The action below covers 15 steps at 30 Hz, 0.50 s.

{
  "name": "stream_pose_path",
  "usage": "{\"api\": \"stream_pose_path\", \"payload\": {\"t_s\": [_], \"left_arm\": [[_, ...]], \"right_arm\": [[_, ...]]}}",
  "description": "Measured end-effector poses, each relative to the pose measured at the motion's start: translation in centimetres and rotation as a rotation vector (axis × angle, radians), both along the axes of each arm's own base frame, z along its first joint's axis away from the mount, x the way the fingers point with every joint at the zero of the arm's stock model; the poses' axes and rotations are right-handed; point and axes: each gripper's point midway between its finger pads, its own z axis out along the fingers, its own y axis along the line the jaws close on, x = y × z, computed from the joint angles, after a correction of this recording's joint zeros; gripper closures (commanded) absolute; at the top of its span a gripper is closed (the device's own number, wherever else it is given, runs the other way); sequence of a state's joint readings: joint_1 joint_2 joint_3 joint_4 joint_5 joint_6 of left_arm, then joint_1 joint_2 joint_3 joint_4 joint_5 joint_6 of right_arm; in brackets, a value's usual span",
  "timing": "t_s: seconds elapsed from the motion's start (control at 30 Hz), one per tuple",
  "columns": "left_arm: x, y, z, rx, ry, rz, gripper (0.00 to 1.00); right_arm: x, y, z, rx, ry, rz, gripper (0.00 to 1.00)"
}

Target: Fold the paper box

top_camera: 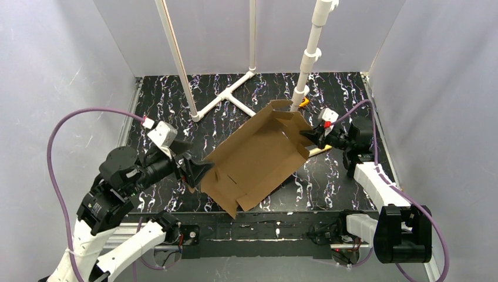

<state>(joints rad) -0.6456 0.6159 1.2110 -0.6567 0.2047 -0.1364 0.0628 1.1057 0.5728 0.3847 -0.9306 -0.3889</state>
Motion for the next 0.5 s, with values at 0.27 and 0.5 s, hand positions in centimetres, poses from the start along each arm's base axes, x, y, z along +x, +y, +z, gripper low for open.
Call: {"api": "stream_pose_path", "payload": {"t_s": [0.27,0.5], "left_arm": [[0.5,0.2,-2.4,-0.106,0.036,0.074,0.15],[0.6,1.3,-1.8,-0.144,0.016,0.136,0.02]], "right_arm": [[0.1,-0.1,-0.1,0.008,0.017,-0.01,0.99],[0.3,-0.1,-0.6,0.009,0.035,-0.017,0.99]]}}
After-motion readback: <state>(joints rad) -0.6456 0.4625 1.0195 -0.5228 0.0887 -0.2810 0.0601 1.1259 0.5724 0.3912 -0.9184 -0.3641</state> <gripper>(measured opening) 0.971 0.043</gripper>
